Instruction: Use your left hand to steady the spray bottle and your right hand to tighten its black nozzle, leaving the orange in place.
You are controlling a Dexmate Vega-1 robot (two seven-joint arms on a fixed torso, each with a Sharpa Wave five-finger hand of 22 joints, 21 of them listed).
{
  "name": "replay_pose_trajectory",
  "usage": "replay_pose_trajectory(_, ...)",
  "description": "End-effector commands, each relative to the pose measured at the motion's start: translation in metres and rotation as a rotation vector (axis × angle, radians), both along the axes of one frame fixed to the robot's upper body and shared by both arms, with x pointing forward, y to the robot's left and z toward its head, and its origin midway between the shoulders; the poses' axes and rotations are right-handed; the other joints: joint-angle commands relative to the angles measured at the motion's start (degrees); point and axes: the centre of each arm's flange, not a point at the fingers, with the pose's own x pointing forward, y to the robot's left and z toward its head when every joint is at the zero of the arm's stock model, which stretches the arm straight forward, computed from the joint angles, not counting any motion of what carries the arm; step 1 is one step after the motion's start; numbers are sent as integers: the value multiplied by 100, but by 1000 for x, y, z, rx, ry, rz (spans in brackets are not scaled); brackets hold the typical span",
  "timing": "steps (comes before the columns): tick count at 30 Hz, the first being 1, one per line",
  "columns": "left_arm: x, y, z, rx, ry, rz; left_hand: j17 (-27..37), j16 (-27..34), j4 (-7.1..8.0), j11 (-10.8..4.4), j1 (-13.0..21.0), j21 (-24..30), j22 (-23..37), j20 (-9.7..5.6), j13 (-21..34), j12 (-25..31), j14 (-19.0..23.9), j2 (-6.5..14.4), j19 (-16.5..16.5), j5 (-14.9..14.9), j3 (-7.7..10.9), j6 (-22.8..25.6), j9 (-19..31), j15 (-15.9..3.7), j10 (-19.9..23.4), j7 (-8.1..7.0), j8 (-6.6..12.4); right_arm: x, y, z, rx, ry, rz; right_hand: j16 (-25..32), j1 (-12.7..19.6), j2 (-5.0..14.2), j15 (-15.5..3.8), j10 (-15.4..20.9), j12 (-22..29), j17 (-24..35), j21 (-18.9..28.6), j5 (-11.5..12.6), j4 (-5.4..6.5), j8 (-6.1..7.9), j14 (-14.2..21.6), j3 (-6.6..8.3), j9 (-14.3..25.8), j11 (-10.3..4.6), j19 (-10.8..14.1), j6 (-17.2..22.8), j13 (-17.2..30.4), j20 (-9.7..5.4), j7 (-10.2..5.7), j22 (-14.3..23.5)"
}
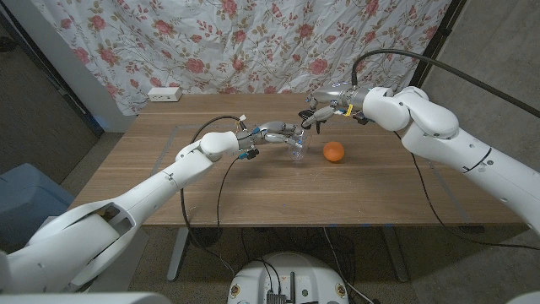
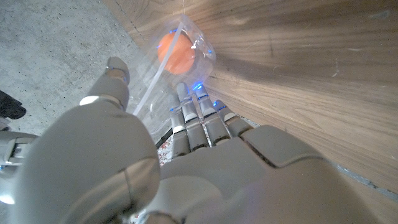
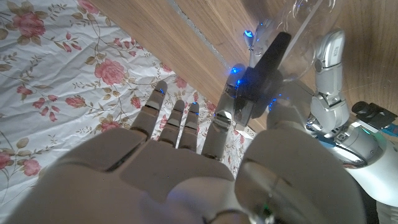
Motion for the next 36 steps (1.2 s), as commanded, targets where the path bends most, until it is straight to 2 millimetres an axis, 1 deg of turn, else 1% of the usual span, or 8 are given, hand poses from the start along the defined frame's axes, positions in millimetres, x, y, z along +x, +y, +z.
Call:
replay_pose_trajectory(1, -2, 0, -2, 0, 7, 4, 19, -37, 149, -406, -127, -13, 14, -166, 16, 17, 44, 729, 42, 41, 203, 895, 18, -681, 443, -419, 732, -1, 1, 0, 39, -17, 9, 74, -2, 85, -21, 175, 44, 43, 24, 12, 39, 120, 116, 19, -25, -11, 99, 323, 16, -27, -70, 10)
replay_pose_trajectory(7, -1, 0, -1, 2, 3, 2, 20, -41, 149, -408, -142, -13, 14, -167, 18, 15, 48, 740, 44, 41, 217, 901, 19, -675, 445, -419, 732, -2, 0, 0, 50, -21, 9, 128, -143, 144, -124, 345, 65, 82, 20, -15, 123, 224, 200, -15, -71, -74, 129, 621, 18, -60, -69, 15)
replay_pose_trajectory(11, 0, -2, 0, 6, 3, -2, 24, -45, 151, -405, -157, -12, 14, -165, 19, 14, 44, 749, 47, 39, 224, 916, 16, -678, 448, -414, 734, -3, -1, 0, 62, -24, 4, 184, -294, 194, -225, 456, 64, 125, 10, -38, 184, 310, 288, -53, -119, -124, 121, 873, 19, -126, -53, 19)
replay_pose_trajectory(16, 0, -2, 0, 9, 2, -2, 25, -47, 145, -408, -165, -12, 14, -170, 21, 14, 46, 754, 50, 39, 235, 919, 18, -673, 453, -437, 734, -5, 0, 1, 68, -30, -11, 230, -383, 221, -255, 601, 81, 157, 12, -47, 199, 391, 362, -74, -167, -158, 140, 1122, 15, -122, -49, 22)
replay_pose_trajectory(19, 0, -2, 0, 9, 3, -2, 30, -47, 145, -401, -168, -12, 14, -171, 22, 12, 43, 763, 53, 39, 241, 927, 19, -674, 452, -430, 736, -6, 1, 1, 71, -34, -15, 268, -429, 253, -274, 674, 86, 176, 16, -49, 209, 443, 435, -76, -196, -161, 156, 1285, 11, -121, 3, 24)
replay_pose_trajectory(20, 0, -2, 0, 9, 2, -1, 29, -48, 144, -398, -169, -12, 14, -167, 22, 13, 46, 763, 53, 39, 244, 933, 19, -673, 456, -424, 738, -6, 2, 1, 70, -33, -16, 278, -442, 267, -286, 693, 86, 183, 17, -48, 212, 461, 454, -75, -208, -171, 160, 1347, 10, -128, -22, 25)
replay_pose_trajectory(29, 0, -1, 0, 10, 2, -4, 36, -49, 134, -394, -175, -14, 14, -168, 24, 6, 45, 771, 51, 37, 259, 947, 19, -671, 450, -438, 739, -7, 5, 2, 66, -27, -33, 324, -525, 331, -311, 821, 88, 219, 15, -52, 226, 522, 528, -72, -265, -180, 159, 1586, 0, -126, 40, 28)
replay_pose_trajectory(36, 0, 0, 0, 8, 2, -4, 41, -48, 129, -399, -181, -14, 14, -168, 26, 4, 43, 774, 53, 36, 268, 969, 19, -671, 452, -433, 745, -7, 7, 1, 68, -21, -54, 356, -598, 330, -321, 944, 99, 239, 17, -61, 226, 638, 591, -88, -182, -173, 168, 1736, -10, -117, 104, 29)
